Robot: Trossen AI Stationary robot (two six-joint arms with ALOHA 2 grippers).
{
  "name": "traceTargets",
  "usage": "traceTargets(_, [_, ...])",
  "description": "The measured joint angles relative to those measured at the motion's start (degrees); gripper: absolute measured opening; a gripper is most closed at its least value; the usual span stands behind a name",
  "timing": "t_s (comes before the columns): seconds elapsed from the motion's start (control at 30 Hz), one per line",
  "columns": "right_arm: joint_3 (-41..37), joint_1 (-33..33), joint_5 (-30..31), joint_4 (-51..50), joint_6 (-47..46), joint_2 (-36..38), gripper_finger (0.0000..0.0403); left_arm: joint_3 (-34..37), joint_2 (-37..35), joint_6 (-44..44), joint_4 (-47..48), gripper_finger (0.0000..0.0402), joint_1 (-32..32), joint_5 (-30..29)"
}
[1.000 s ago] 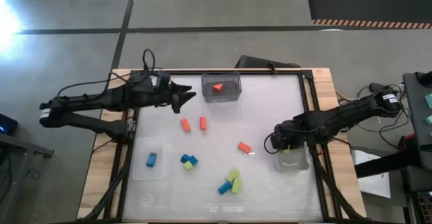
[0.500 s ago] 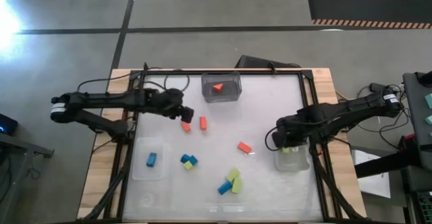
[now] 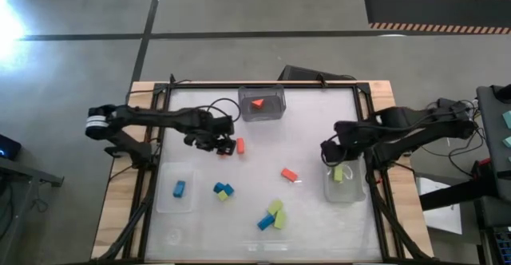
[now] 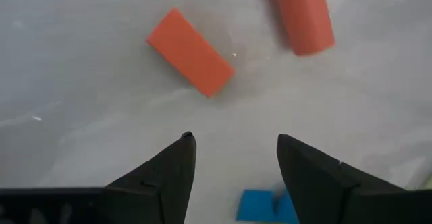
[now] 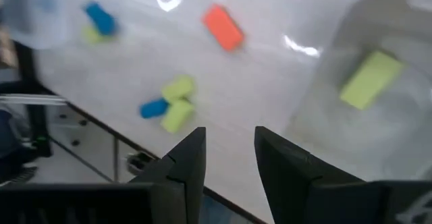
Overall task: Sort & place blocks by color
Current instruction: Put the orange block into the black bin
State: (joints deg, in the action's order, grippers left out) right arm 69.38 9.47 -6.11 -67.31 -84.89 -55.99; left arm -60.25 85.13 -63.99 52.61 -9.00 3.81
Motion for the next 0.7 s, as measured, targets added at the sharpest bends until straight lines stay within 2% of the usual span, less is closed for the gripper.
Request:
traceTargets(0.3, [6.62,-0.13,7.72,0.02,6.60,-0.01,0.0116,0.66,6.22,2.79,-1.72,0.0191,-2.83,-1.00])
traceTargets(0.7, [6.97,-0.13,7.76,-0.08,10.18,0.00,0.0116,0.70,10.31,2.39,-4.14,0.0191,-4.94,-1.71])
